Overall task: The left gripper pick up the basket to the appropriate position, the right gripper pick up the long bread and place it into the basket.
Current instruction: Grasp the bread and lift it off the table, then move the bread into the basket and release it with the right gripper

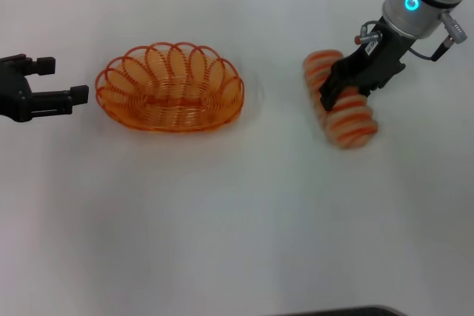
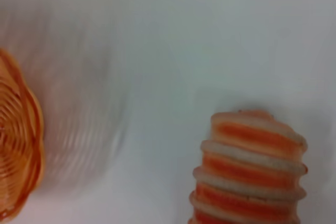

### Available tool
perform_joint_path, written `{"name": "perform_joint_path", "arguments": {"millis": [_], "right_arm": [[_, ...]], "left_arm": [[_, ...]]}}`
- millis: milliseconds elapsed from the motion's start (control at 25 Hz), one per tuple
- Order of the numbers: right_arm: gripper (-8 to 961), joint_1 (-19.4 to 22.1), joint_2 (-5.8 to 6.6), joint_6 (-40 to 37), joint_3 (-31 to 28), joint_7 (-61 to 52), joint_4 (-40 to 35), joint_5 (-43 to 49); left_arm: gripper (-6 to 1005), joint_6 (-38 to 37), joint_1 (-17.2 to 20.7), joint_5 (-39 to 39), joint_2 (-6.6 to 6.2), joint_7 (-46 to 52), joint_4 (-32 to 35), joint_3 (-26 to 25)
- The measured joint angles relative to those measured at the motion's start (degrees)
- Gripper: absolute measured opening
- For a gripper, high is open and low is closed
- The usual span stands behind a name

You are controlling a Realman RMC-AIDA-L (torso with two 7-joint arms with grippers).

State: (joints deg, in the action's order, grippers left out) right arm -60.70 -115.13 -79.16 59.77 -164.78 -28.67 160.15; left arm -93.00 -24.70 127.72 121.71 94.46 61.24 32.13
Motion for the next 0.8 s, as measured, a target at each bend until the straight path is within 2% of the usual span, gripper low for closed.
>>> {"name": "perform_joint_path", "arguments": {"millis": [120, 360, 640, 800], "right_arm": [[675, 0.77, -0.67, 0.15, -0.02, 0.41, -3.53, 0.02], [631, 3.53, -2.65, 0.16, -0.18, 4.59, -14.12, -0.36], [552, 3.05, -3.48, 0.14, -0.22, 16.66, -21.02, -2.01], [522, 1.17, -3.54, -0.66, -0.17, 26.64, -22.56, -6.74]], "left_arm": [[861, 0.27, -0.01, -0.07, 0.01, 0.15, 0.0, -0.01], [860, 0.44, -0.17, -0.27, 0.01, 0.28, 0.0, -0.1], [860, 1.18, -0.13, -1.4, 0.01, 0.27, -0.26, -0.14], [860, 1.63, -0.11, -1.44, 0.01, 0.3, -0.49, -0.15]]}}
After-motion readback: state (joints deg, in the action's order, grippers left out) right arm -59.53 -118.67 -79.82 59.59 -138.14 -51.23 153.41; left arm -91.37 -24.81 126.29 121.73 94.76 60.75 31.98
